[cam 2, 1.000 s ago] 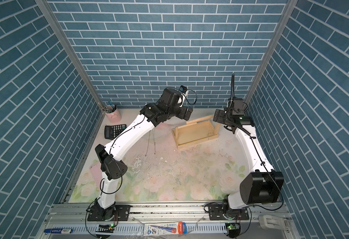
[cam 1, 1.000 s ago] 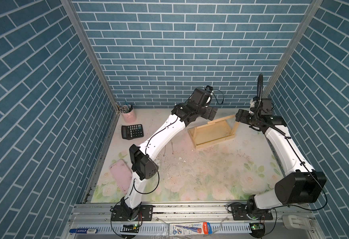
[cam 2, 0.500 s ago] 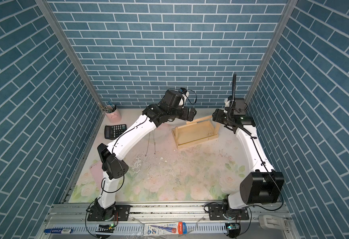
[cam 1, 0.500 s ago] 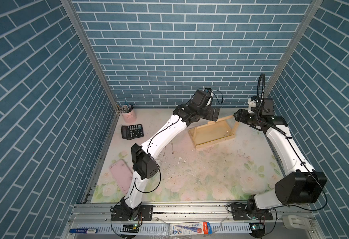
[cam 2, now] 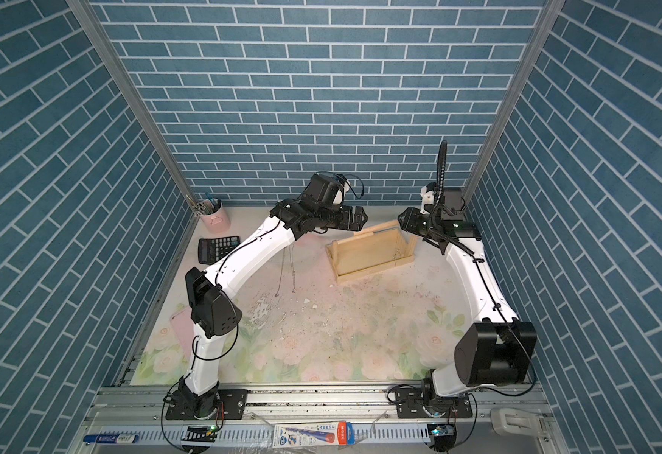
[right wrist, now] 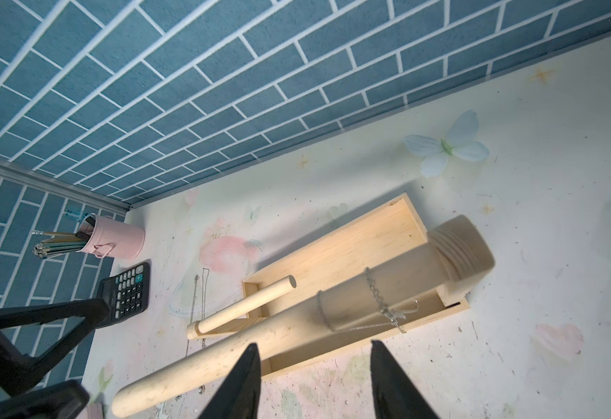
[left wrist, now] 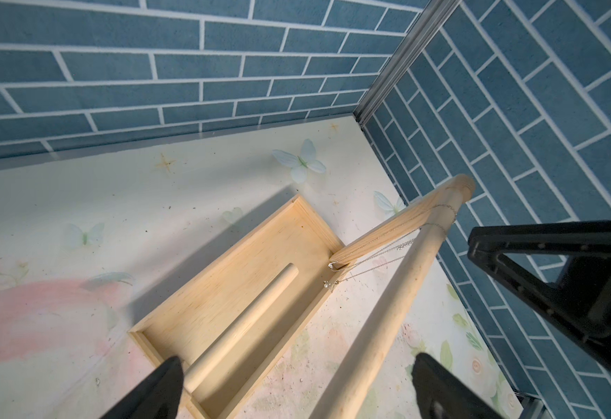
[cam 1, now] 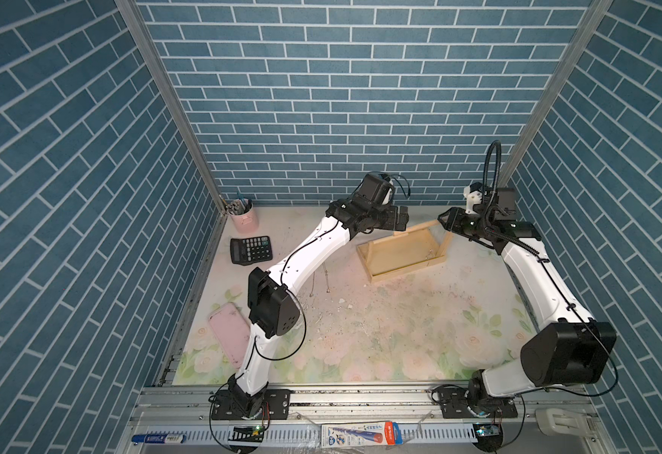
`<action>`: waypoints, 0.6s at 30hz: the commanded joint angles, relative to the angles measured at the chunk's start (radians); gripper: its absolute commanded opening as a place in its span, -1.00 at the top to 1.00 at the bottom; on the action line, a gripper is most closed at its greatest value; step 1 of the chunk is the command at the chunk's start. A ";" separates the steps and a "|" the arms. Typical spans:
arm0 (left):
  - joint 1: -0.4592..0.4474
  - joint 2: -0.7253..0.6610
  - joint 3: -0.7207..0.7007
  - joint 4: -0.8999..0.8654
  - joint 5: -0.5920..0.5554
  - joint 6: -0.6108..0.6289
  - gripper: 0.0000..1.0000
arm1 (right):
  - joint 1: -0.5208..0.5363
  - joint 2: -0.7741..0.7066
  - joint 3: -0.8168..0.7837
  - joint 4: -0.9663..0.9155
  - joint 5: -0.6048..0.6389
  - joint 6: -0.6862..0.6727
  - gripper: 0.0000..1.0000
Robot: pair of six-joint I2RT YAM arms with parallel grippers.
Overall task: Take the necklace off the jewelry display stand
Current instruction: Take off the necklace from the stand.
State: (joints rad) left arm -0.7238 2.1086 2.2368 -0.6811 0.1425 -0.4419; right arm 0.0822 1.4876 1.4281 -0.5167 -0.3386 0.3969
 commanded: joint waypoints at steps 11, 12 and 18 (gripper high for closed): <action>0.000 -0.076 -0.092 0.126 0.134 -0.061 -0.99 | -0.002 -0.024 -0.086 0.103 -0.081 0.016 0.03; 0.000 -0.081 -0.100 0.128 0.132 -0.061 -0.99 | -0.002 -0.023 -0.087 0.106 -0.084 0.016 0.03; 0.001 -0.102 -0.132 0.134 0.127 -0.061 -0.99 | -0.001 -0.025 -0.098 0.129 -0.099 0.017 0.03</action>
State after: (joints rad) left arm -0.7250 2.0460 2.1132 -0.5591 0.2604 -0.5018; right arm 0.0822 1.4872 1.3430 -0.4232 -0.4133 0.4046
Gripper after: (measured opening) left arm 0.994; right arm 0.486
